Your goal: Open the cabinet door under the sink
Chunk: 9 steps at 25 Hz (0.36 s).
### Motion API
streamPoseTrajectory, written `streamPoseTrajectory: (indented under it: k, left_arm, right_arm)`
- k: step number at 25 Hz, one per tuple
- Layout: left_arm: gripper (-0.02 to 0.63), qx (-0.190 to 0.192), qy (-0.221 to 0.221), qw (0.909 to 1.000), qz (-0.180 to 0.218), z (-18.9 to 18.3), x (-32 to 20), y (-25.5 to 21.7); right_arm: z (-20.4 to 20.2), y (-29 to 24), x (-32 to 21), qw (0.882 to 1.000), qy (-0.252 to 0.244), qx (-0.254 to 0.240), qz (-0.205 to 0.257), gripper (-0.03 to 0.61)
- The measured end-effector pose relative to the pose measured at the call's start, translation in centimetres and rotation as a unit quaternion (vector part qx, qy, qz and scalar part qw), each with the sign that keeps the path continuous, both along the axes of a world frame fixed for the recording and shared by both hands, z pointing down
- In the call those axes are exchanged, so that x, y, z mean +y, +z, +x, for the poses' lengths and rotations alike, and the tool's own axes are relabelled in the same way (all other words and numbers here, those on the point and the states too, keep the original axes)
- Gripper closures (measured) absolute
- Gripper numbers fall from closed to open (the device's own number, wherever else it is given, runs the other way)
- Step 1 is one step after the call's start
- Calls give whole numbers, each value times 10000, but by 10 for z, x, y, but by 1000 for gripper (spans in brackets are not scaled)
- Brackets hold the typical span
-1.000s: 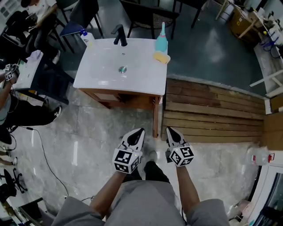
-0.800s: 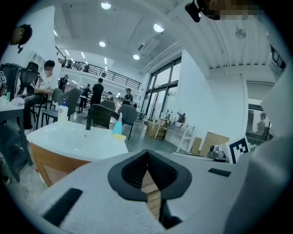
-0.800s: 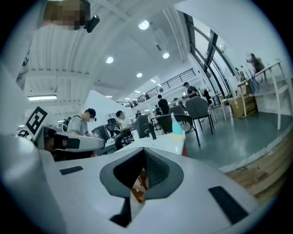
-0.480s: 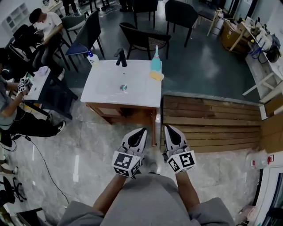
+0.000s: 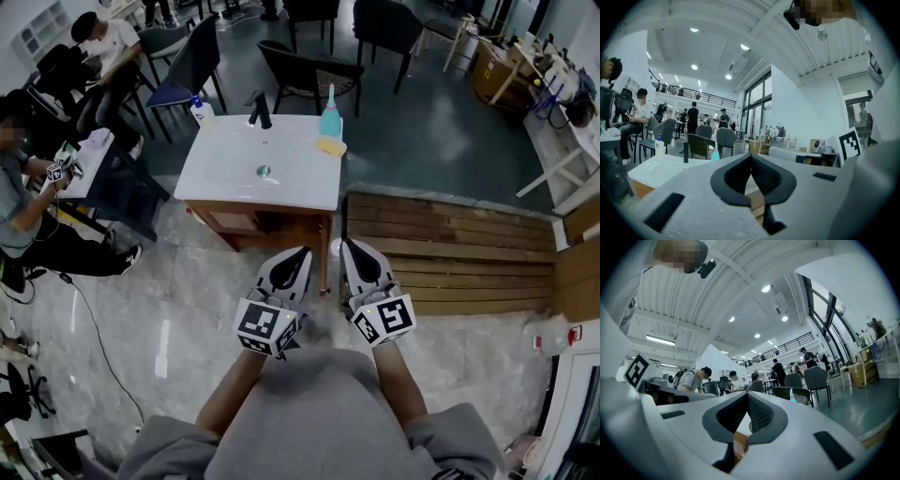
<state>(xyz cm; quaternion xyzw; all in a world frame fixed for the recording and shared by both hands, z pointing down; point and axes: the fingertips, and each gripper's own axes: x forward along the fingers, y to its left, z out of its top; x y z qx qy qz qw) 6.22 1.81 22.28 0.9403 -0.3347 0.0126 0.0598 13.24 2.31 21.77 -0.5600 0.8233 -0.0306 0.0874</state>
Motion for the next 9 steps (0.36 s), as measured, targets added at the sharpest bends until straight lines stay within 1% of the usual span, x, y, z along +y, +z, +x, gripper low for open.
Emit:
streamPoseTrajectory:
  k: [9]
  left_arm:
    - [605, 14, 61, 10000, 13, 14, 4, 2]
  right_arm:
    - [13, 0, 7, 10000, 33, -30, 70, 569]
